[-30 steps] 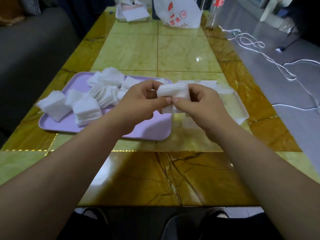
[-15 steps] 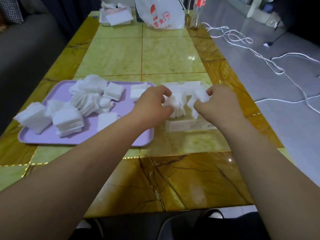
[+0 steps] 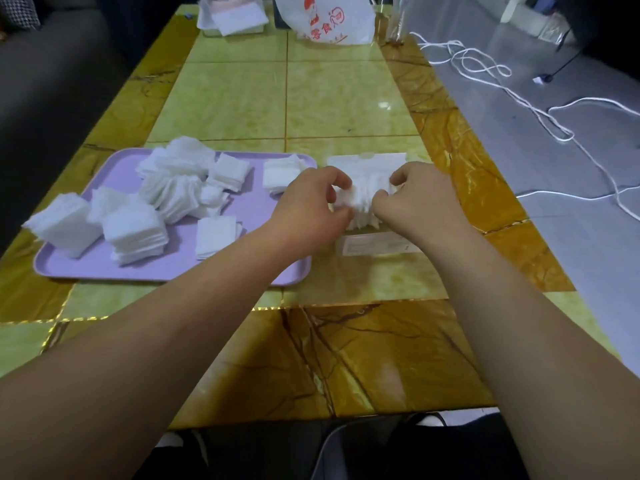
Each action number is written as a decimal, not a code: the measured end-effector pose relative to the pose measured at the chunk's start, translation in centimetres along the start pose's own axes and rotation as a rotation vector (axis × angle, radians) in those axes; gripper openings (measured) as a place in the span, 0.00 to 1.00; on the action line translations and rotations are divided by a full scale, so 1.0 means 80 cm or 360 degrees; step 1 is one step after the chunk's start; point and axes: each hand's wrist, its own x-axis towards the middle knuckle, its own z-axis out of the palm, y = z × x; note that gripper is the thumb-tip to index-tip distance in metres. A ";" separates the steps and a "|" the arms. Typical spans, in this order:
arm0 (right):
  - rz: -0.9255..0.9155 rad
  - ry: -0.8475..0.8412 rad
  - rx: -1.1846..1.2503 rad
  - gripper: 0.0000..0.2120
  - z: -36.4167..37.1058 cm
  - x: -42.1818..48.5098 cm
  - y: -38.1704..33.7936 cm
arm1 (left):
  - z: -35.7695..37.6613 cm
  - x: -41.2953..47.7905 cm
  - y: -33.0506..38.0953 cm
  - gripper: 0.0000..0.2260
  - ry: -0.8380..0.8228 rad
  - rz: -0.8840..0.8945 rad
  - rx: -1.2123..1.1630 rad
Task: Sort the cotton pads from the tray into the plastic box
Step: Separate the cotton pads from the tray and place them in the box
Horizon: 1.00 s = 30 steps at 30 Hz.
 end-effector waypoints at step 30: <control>-0.0637 -0.0670 -0.0142 0.17 0.126 -0.076 -0.096 | -0.129 -0.095 -0.112 0.14 0.0097 -0.0418 0.0693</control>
